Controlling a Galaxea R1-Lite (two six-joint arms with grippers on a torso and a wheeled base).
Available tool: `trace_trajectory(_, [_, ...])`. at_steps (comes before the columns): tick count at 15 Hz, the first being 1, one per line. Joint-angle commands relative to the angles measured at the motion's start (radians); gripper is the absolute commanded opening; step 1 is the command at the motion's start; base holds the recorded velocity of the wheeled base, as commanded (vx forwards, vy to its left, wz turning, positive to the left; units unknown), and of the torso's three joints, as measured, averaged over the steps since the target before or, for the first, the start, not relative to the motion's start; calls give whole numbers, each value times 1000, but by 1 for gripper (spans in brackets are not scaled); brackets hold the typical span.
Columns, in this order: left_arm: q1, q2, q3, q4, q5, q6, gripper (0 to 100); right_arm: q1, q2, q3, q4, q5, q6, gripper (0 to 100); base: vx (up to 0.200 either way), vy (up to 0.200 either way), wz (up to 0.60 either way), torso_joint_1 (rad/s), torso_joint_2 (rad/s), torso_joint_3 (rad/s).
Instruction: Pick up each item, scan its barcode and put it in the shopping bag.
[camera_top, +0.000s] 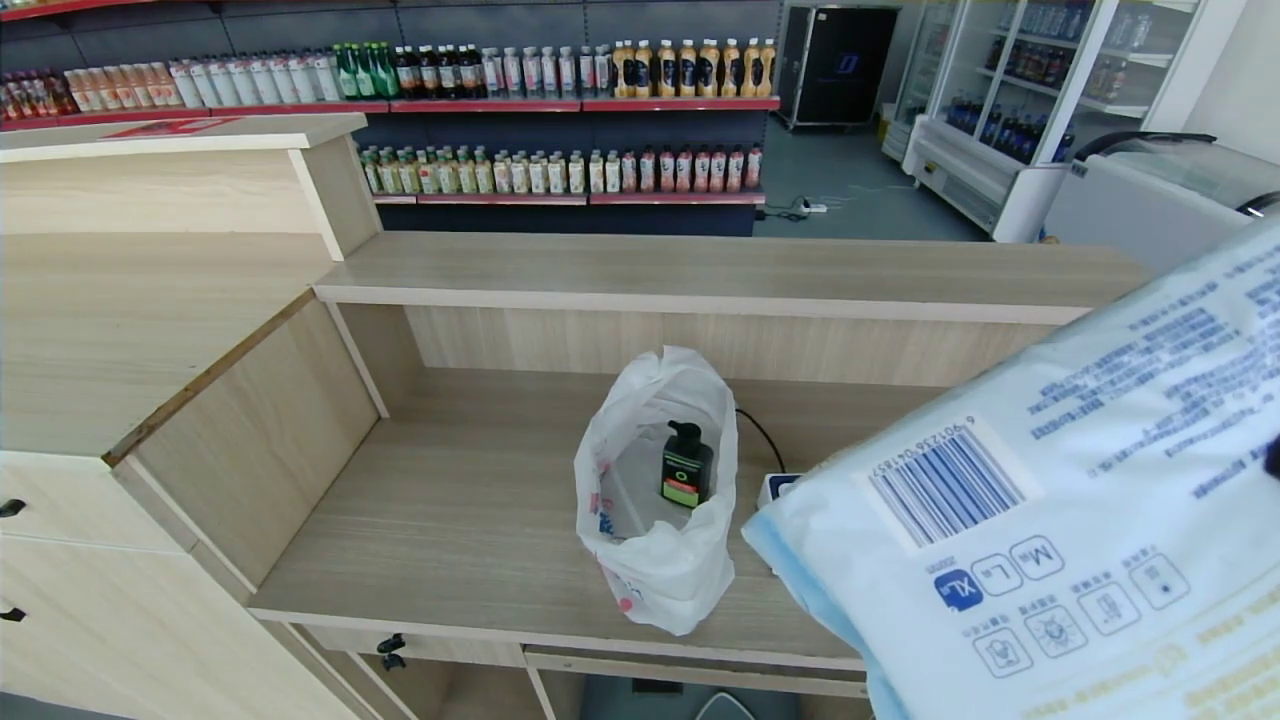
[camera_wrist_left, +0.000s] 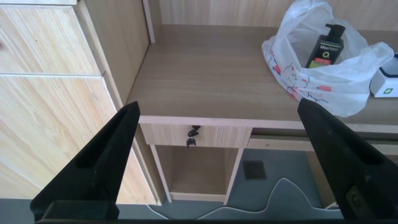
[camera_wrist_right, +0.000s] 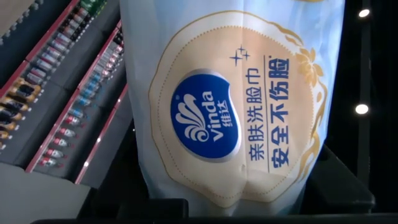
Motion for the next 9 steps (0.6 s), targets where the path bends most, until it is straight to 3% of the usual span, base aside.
trace_trajectory(1, [0, 2, 0, 0, 1, -1, 100, 3, -9, 2, 2, -1, -1, 0, 0, 0, 0, 0, 0, 0])
trace_trajectory(9, [0, 2, 0, 0, 1, -1, 100, 46, -26, 0, 49, -4, -5, 0, 0, 0, 0, 0, 0, 0])
